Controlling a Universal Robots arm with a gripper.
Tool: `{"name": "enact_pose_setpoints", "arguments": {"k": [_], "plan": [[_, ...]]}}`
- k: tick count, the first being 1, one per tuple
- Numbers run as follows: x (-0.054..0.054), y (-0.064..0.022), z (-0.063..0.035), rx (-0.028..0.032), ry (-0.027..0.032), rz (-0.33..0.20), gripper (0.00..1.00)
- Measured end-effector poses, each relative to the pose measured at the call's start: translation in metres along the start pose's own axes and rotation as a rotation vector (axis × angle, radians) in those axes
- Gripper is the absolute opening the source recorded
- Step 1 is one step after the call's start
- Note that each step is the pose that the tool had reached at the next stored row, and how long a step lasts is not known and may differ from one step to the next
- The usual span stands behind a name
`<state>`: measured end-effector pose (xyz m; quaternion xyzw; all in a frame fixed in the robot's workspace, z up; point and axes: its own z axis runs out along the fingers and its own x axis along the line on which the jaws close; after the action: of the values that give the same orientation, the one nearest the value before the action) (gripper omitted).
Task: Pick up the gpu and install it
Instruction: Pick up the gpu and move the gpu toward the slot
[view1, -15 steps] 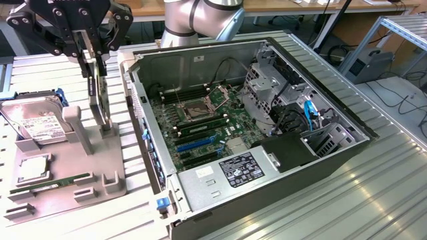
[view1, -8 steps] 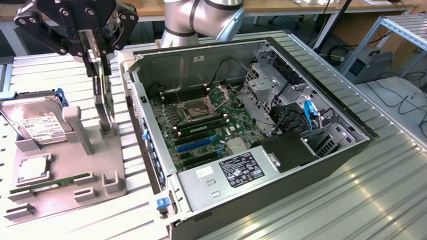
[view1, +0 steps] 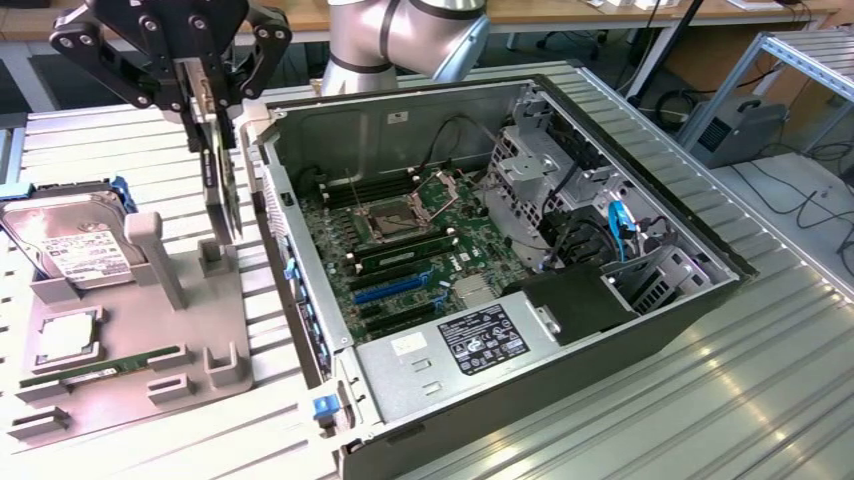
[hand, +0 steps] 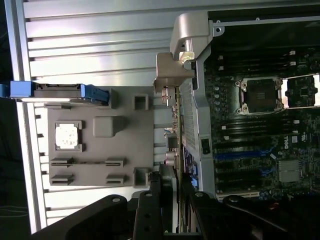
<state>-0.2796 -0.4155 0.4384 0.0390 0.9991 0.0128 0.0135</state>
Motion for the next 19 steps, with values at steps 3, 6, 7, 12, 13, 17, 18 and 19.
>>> {"name": "enact_pose_setpoints", "arguments": {"k": [3, 6, 7, 12, 13, 17, 18, 19], "plan": [[-0.003, 0.0002, 0.0001, 0.0, 0.0, 0.0, 0.27], [-0.006, 0.0005, 0.0003, 0.0001, 0.0001, 0.0, 0.27], [-0.007, 0.0006, 0.0003, 0.0002, 0.0, 0.0, 0.27], [-0.012, 0.001, 0.0007, 0.0004, 0.0, 0.0, 0.27], [-0.014, 0.0011, 0.0008, 0.0005, 0.0, 0.0, 0.27], [-0.018, 0.0014, 0.001, 0.0009, -0.0001, 0.0, 0.27], [-0.019, 0.0015, 0.0011, 0.001, 0.0, 0.0, 0.27], [-0.021, 0.0016, 0.0012, 0.0011, 0.0, 0.0, 0.27]]}}
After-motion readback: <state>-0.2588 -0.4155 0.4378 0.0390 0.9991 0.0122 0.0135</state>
